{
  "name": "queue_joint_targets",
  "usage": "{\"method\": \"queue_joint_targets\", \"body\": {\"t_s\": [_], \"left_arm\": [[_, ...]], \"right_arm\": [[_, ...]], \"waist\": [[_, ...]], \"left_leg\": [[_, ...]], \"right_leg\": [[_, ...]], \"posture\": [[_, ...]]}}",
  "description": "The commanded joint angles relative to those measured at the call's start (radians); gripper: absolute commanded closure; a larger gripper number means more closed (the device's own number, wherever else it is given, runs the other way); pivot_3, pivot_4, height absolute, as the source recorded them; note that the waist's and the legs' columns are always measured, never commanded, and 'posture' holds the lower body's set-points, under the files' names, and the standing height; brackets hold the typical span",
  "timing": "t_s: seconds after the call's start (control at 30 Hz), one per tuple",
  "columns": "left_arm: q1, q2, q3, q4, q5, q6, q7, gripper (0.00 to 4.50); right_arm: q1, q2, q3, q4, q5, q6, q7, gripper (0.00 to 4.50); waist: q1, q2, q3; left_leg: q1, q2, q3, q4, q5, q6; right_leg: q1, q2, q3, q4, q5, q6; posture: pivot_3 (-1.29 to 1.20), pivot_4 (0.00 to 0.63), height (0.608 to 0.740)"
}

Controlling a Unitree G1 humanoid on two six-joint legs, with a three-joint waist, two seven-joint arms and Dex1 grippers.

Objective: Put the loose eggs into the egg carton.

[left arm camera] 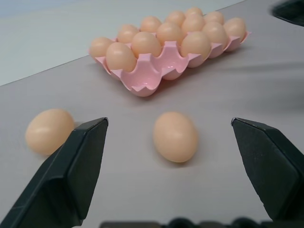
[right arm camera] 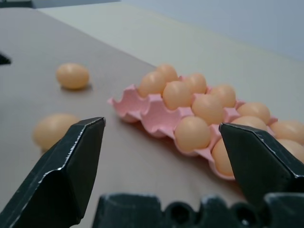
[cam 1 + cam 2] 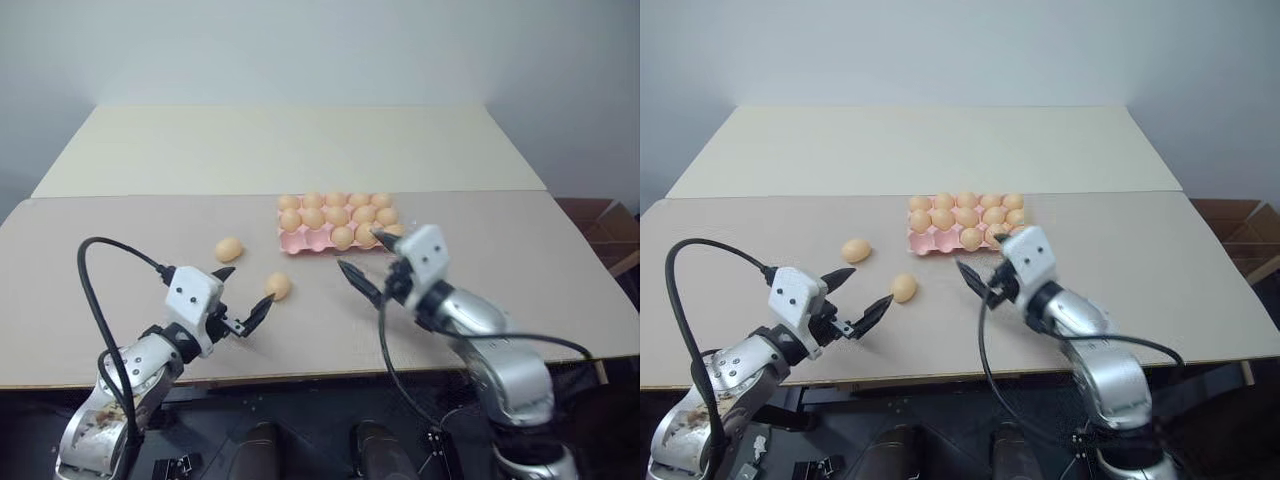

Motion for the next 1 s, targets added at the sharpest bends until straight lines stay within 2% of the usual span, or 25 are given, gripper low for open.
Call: {"method": "queue_joint_targets", "body": {"t_s": [0.03,0.17,0.3,0.57,0.67,0.9,1.0], "left_arm": [[0.016,-0.025,0.001,-0.042,0.021,-0.016,0.039,0.00],[0.018,-0.043,-0.030,-0.050,0.032,0.007,0.054,0.00],[-0.021,-0.065,-0.066,-0.035,0.025,0.098,0.100,0.00],[-0.233,-0.128,-0.168,0.105,0.053,0.289,0.175,0.00],[-0.274,-0.128,-0.198,0.149,0.070,0.298,0.163,0.00],[-0.345,-0.136,-0.262,0.251,0.107,0.280,0.143,0.00],[-0.340,-0.142,-0.258,0.248,0.108,0.277,0.138,0.66]], "right_arm": [[0.099,-0.026,-0.094,-0.112,0.094,-0.028,0.048,0.05],[0.225,-0.080,-0.145,-0.165,0.161,0.008,0.089,0.05],[0.314,-0.121,-0.143,-0.199,0.153,-0.005,0.086,0.05],[0.305,-0.129,-0.119,-0.206,0.157,-0.001,0.052,0.05],[0.307,-0.130,-0.112,-0.213,0.157,0.000,0.042,0.05],[0.325,-0.132,-0.102,-0.236,0.159,-0.003,0.024,0.05],[0.329,-0.132,-0.101,-0.237,0.155,-0.006,0.017,0.00]], "waist": [[0.001,0.000,0.000],[0.009,0.000,0.000],[0.015,0.000,0.000],[0.016,-0.001,0.000],[0.013,-0.001,0.000],[0.016,-0.001,0.000],[0.016,-0.001,0.000]], "left_leg": [[0.000,0.000,0.000,0.000,0.000,0.000],[0.000,0.000,0.000,0.001,0.000,0.000],[0.001,0.000,0.000,0.001,0.000,0.000],[0.000,-0.001,-0.001,0.002,0.000,0.000],[0.000,-0.001,-0.001,0.002,0.000,0.000],[-0.001,-0.002,-0.002,0.002,0.000,0.000],[-0.001,-0.002,-0.002,0.002,0.000,0.000]], "right_leg": [[0.000,0.000,0.000,0.000,0.000,0.000],[0.000,0.000,0.000,0.000,0.000,0.000],[0.001,0.000,0.000,0.000,-0.001,0.000],[0.002,0.001,0.000,0.000,-0.004,0.005],[0.001,0.001,0.000,0.000,-0.001,0.001],[0.001,0.000,0.000,0.000,-0.001,0.001],[0.001,0.000,0.000,0.000,-0.001,0.001]], "posture": [[0.00,0.150,0.740],[0.00,0.150,0.740],[0.00,0.150,0.740],[0.00,0.150,0.740],[0.00,0.150,0.740],[0.00,0.150,0.740],[0.00,0.150,0.740]]}}
